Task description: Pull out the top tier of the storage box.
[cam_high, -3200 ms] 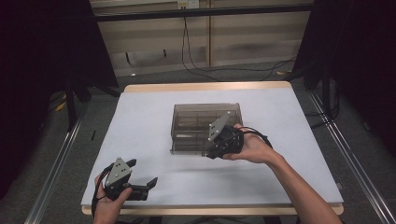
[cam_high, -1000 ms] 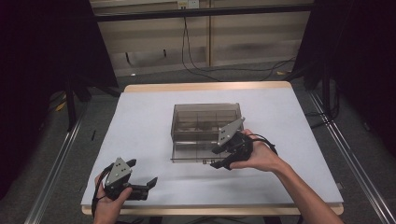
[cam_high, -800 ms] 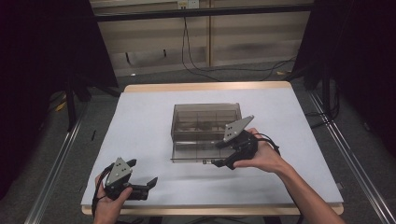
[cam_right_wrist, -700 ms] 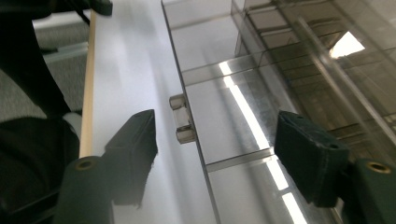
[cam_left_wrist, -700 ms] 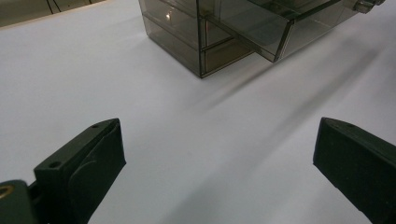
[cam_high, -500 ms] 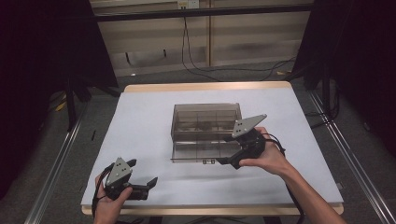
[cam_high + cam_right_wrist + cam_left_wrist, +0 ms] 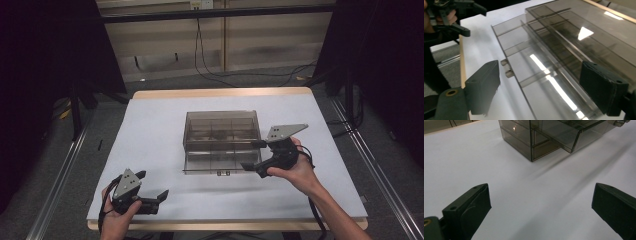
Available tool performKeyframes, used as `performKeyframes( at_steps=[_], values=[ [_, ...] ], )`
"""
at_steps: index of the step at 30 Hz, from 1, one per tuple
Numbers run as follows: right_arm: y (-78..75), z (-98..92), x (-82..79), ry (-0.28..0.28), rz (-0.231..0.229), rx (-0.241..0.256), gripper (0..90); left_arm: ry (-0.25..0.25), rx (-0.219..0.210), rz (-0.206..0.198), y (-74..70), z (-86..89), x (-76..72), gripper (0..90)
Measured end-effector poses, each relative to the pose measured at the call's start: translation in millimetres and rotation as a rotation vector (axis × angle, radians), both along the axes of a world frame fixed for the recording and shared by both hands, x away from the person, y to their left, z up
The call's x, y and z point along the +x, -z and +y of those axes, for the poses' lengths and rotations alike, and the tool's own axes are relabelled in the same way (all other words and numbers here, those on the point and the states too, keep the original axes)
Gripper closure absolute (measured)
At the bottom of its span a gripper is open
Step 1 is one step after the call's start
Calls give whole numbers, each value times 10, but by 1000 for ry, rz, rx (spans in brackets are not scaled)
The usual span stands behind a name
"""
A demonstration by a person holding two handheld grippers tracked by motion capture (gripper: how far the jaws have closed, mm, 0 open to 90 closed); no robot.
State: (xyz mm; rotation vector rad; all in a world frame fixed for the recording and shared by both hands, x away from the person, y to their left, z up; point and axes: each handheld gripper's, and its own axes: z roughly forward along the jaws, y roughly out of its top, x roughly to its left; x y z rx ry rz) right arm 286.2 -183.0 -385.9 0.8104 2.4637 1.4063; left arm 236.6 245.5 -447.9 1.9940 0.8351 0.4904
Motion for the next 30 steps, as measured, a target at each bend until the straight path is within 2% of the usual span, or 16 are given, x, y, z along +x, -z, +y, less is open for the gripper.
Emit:
performKeyframes(
  at_steps=[5, 8, 12, 15, 21, 27, 30],
  values=[
    [33, -114, -54, 51, -4, -14, 152, -2, -2, -1, 0, 0, 2, 19],
    [47, -179, -113, 109, -31, -39, 214, -2, 4, -3, -1, -1, 0, 20],
    [57, -312, -189, 152, -47, -8, 216, -5, -3, 1, 0, 2, -5, 20],
    [85, -412, -261, 187, -43, -2, 223, -6, -4, 3, 0, 5, -1, 20],
    [176, -591, -389, 232, -5, 20, 223, -3, 0, -1, 0, -5, -5, 19],
    [270, -739, -503, 281, -5, 9, 197, -28, -27, -6, -15, 8, -21, 21],
    [315, -799, -565, 308, -4, 4, 185, -17, -18, -5, -17, 2, -21, 20]
  ],
)
